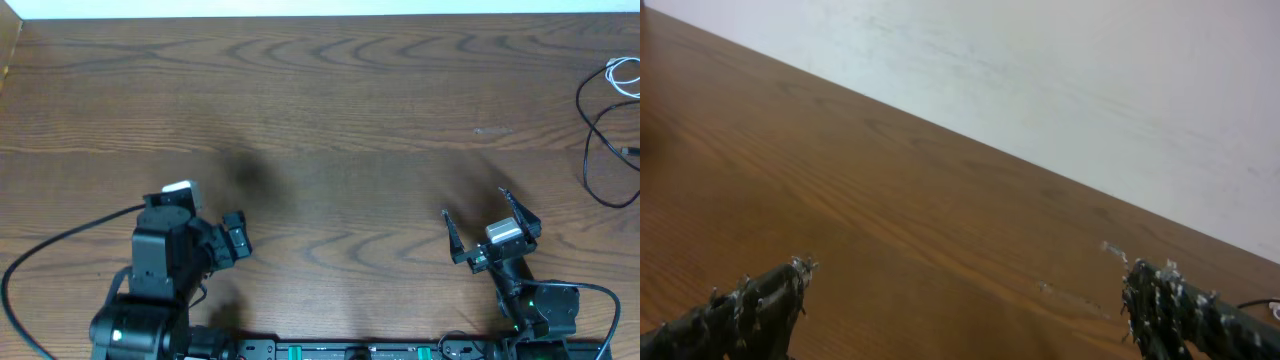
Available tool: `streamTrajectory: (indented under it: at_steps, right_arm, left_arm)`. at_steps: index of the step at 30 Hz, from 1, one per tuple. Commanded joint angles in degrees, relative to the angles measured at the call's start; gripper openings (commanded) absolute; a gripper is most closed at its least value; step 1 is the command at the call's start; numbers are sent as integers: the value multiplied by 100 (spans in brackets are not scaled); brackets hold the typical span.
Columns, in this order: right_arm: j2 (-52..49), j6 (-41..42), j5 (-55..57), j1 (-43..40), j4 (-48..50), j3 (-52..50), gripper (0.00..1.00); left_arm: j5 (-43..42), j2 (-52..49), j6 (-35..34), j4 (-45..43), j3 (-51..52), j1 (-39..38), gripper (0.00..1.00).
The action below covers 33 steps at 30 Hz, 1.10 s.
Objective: Untangle cables
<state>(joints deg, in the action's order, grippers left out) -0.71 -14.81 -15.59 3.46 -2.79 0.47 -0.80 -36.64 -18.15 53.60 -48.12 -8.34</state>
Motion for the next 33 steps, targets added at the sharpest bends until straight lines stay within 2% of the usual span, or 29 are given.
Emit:
streamTrajectory:
  at_steps: [1, 10, 33]
  right_arm:
    - [42, -46, 26, -26, -22, -15, 99]
    - [42, -46, 24, -26, -22, -15, 99]
    - [42, -46, 26, -26, -22, -15, 99]
  left_arm:
    - [564, 280, 52, -11, 79, 9, 97]
    - [693, 608, 55, -7, 151, 9, 97]
    - [905, 616, 55, -103, 153, 7, 97]
